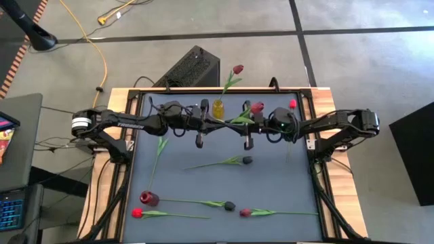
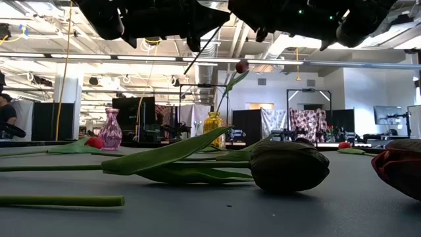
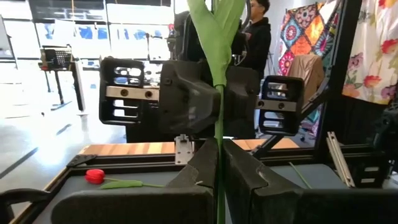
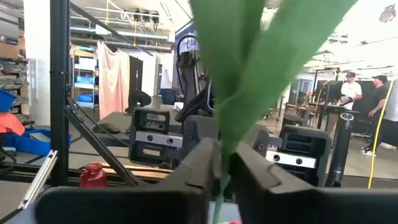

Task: Sort flowers into vase by color
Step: Put the top dark red flower into the yellow vase

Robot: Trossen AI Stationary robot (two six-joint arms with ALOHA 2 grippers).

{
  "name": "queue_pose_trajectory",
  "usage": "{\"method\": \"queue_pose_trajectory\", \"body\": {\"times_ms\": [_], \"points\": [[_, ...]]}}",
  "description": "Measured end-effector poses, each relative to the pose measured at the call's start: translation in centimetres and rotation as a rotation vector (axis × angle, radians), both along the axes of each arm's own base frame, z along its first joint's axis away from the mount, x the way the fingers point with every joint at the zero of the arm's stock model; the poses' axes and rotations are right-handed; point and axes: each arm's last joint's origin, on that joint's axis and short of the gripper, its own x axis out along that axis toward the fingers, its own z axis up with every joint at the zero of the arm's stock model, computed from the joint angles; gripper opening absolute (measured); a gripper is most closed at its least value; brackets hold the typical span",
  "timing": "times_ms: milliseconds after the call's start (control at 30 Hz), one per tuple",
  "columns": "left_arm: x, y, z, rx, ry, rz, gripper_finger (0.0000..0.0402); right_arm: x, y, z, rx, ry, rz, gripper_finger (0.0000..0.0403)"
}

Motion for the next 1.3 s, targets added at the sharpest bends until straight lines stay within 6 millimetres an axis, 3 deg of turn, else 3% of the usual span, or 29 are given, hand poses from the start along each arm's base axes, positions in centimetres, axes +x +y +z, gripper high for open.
{"method": "queue_pose_trajectory", "body": {"times_ms": [100,267,433,633,767,1033,1167,1300], "points": [[0.0,0.0,0.0,0.025,-0.003,0.004,0.0001,0.0,0.0,0.0,-0.002,0.0,-0.001,0.0026],[0.0,0.0,0.0,0.084,-0.008,0.014,0.0027,0.0,0.0,0.0,0.001,0.001,-0.01,0.0025],[-0.3,0.0,0.2,0.144,0.01,0.038,0.0087,-0.1,-0.4,0.1,0.006,0.002,-0.03,0.0027],[-2.6,-0.1,1.8,0.187,0.143,0.216,0.0168,-0.7,-2.1,1.3,0.02,0.07,-0.094,0.0026],[-4.9,-0.4,2.7,0.19,0.262,0.255,0.02,-0.3,-4.2,2.8,0.049,0.163,-0.197,0.0026],[-7.0,-1.0,1.4,0.15,0.51,0.211,0.0207,1.1,-8.9,5.4,0.101,0.346,-0.339,0.0026],[-7.0,-1.4,1.1,0.12,0.537,0.165,0.0207,1.7,-10.0,5.9,0.119,0.398,-0.358,0.0026],[-7.3,-1.8,0.0,0.13,0.545,0.194,0.0205,2.5,-10.3,5.1,0.122,0.422,-0.356,0.0026]]}}
